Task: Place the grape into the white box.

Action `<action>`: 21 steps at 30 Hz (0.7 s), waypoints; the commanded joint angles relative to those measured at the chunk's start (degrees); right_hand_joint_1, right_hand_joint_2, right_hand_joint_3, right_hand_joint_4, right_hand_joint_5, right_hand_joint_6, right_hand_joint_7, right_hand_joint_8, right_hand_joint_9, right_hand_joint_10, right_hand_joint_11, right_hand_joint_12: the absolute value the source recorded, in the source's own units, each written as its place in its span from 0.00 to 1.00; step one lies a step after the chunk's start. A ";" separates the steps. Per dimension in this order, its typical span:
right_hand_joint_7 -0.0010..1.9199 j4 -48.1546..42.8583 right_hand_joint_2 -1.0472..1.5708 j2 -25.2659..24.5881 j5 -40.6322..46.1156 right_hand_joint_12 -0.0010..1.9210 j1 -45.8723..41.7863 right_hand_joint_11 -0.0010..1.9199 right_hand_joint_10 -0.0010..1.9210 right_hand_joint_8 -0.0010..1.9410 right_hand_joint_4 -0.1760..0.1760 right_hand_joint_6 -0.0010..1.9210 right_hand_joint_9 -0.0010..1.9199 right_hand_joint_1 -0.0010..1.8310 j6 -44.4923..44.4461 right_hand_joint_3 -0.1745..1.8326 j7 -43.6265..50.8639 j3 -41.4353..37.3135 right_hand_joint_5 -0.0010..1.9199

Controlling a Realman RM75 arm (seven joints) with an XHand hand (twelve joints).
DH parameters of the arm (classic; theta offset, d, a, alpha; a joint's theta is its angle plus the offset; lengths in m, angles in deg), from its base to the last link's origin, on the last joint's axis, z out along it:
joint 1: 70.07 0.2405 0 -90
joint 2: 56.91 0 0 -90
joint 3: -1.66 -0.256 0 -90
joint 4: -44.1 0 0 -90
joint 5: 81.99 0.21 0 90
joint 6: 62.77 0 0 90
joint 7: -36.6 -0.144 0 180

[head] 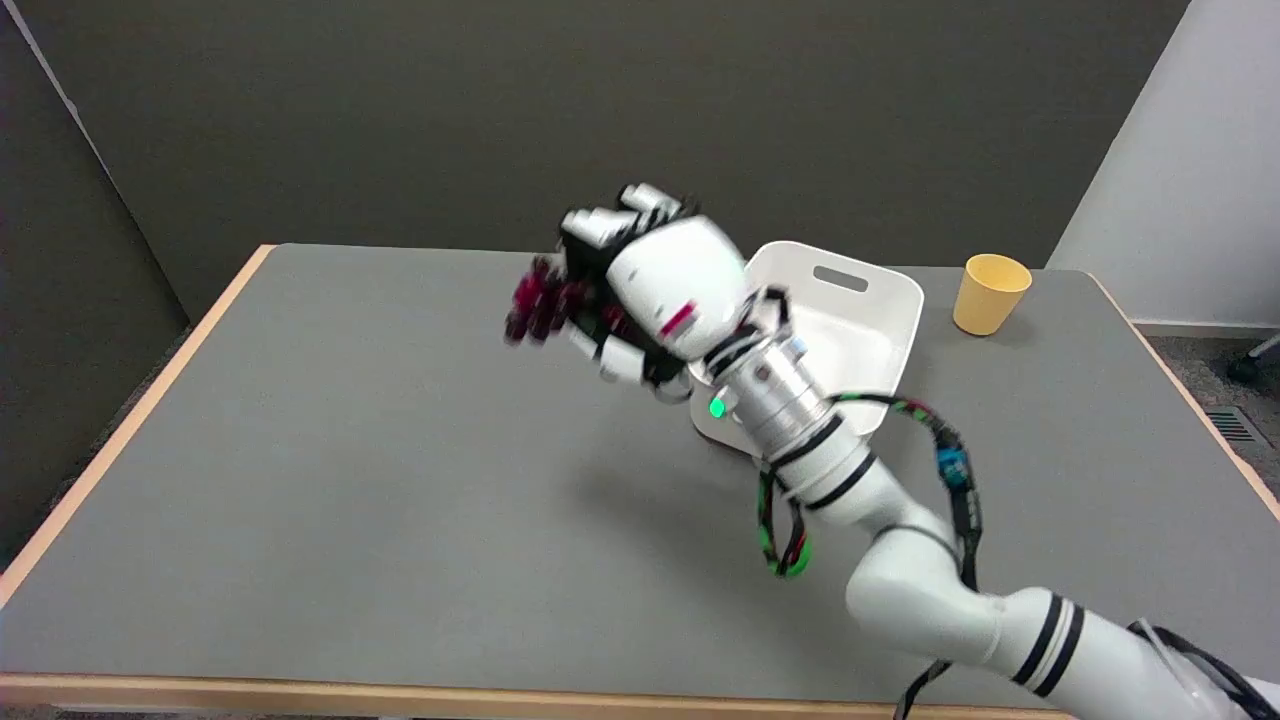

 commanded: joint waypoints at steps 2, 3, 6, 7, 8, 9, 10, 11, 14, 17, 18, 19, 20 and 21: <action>0.35 -4.63 0.82 3.73 7.11 1.00 -1.47 0.25 0.93 0.84 0.00 0.83 0.44 0.63 3.15 0.31 16.04 -27.36 0.32; 0.35 -2.91 0.82 4.79 10.29 1.00 -1.72 0.25 0.93 0.84 0.00 0.83 0.44 0.63 2.48 0.31 17.23 -29.14 0.32; 0.35 1.66 0.82 7.98 18.27 1.00 -2.07 0.25 0.93 0.84 0.00 0.83 0.44 0.63 0.40 0.31 18.76 -30.71 0.32; 0.35 3.20 0.82 8.98 20.72 1.00 -2.18 0.24 0.92 0.84 0.00 0.83 0.45 0.63 -0.45 0.31 18.96 -30.65 0.32; 0.35 4.88 0.82 10.00 23.20 1.00 -2.28 0.24 0.92 0.84 0.00 0.83 0.45 0.63 -1.38 0.31 19.36 -30.25 0.32; 0.35 6.62 0.82 10.93 25.45 1.00 -2.38 0.24 0.92 0.84 0.00 0.83 0.45 0.63 -2.49 0.31 19.79 -29.61 0.32; 0.35 7.70 0.82 11.54 26.94 1.00 -2.46 0.24 0.92 0.84 0.00 0.83 0.45 0.63 -3.48 0.31 20.02 -28.97 0.32; 0.35 8.71 0.82 12.07 28.52 1.00 -2.68 0.23 0.92 0.84 0.00 0.83 0.44 0.63 -4.93 0.31 20.06 -28.05 0.32; 0.35 11.30 0.82 12.56 30.84 1.00 -3.60 0.23 0.92 0.84 0.00 0.83 0.44 0.63 -7.39 0.31 20.06 -25.69 0.32; 0.35 13.71 0.82 12.35 31.46 1.00 -4.15 0.22 0.93 0.84 0.00 0.83 0.44 0.63 -7.85 0.31 19.97 -22.64 0.32; 0.35 14.43 0.82 12.32 31.50 1.00 -4.22 0.22 0.93 0.84 0.00 0.83 0.44 0.63 -8.11 0.31 19.86 -21.50 0.32; 0.35 15.21 0.82 12.19 31.88 1.00 -4.26 0.22 0.93 0.84 0.00 0.83 0.44 0.63 -8.39 0.31 19.78 -20.10 0.32; 0.35 16.20 0.82 11.96 32.75 1.00 -4.30 0.22 0.93 0.84 0.00 0.83 0.44 0.63 -8.85 0.31 19.67 -18.31 0.32; 0.35 16.90 0.82 11.84 33.49 1.00 -4.34 0.23 0.93 0.84 0.00 0.83 0.44 0.63 -9.38 0.31 19.59 -16.77 0.32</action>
